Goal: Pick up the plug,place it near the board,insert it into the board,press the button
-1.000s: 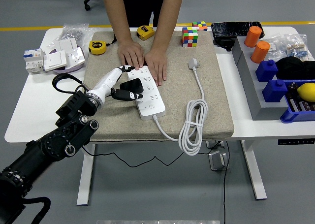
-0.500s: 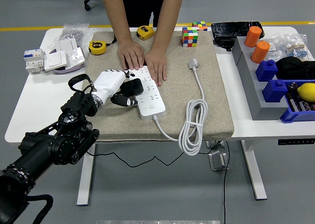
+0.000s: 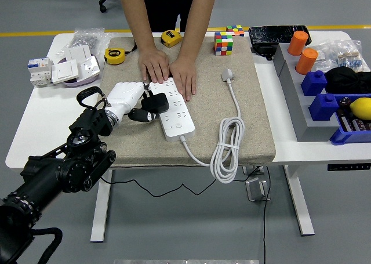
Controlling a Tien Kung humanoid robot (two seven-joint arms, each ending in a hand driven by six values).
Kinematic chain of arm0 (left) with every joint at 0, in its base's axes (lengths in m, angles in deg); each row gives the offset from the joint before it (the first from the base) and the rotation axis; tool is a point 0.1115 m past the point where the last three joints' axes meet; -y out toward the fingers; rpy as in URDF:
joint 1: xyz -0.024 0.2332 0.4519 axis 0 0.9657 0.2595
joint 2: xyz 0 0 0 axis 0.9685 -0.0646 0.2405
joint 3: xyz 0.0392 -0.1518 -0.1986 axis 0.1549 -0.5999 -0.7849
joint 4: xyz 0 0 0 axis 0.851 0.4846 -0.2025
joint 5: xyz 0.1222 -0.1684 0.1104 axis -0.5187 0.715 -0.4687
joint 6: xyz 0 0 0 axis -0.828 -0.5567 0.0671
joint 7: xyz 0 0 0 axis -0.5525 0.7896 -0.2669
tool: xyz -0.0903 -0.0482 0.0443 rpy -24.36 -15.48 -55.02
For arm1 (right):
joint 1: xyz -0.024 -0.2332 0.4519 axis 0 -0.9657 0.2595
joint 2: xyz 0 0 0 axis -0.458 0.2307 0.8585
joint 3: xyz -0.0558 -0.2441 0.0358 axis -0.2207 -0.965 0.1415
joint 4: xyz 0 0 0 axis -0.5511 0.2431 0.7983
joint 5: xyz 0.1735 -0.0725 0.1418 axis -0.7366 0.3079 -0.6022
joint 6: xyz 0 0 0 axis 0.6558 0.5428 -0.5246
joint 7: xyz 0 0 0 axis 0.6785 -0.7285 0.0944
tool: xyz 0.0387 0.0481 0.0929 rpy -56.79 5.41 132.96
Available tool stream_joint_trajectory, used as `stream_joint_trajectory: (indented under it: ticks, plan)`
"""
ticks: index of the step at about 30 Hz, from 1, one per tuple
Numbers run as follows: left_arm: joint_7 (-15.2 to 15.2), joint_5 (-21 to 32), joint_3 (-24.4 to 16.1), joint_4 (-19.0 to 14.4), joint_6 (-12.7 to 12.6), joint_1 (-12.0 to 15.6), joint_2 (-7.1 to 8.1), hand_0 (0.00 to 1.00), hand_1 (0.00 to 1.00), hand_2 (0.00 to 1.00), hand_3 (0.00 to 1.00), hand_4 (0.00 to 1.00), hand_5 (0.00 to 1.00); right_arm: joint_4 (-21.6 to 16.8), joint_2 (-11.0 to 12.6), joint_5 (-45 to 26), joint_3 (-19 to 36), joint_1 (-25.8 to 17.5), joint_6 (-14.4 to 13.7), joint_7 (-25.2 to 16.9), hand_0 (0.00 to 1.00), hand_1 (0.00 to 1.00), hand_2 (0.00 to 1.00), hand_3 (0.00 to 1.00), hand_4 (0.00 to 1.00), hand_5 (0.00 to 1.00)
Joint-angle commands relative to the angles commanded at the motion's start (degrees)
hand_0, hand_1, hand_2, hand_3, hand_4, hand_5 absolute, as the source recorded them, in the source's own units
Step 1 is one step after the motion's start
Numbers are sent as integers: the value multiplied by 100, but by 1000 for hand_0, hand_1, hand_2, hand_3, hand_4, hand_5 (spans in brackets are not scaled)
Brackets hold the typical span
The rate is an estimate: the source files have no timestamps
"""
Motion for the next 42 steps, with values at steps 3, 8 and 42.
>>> stream_joint_trajectory:
  ticks: [3, 8, 42]
  plan:
    - [-10, -7, 0, 21, 7, -10, 0, 412, 536, 510, 498, 706, 364, 0, 4, 11, -2, 2, -1, 3, 969, 913, 859, 858, 998, 913]
    - [-25, -87, -1, 85, -14, -21, 0, 412, 536, 510, 498, 706, 364, 0, 12, 20, -13, -1, -1, 4, 969, 913, 859, 858, 998, 913]
    - [63, 1380, -37, -62, 204, 88, 0, 352, 423, 296, 247, 639, 308, 0, -2, -2, 23, 2, -6, -1, 968, 912, 861, 859, 998, 904]
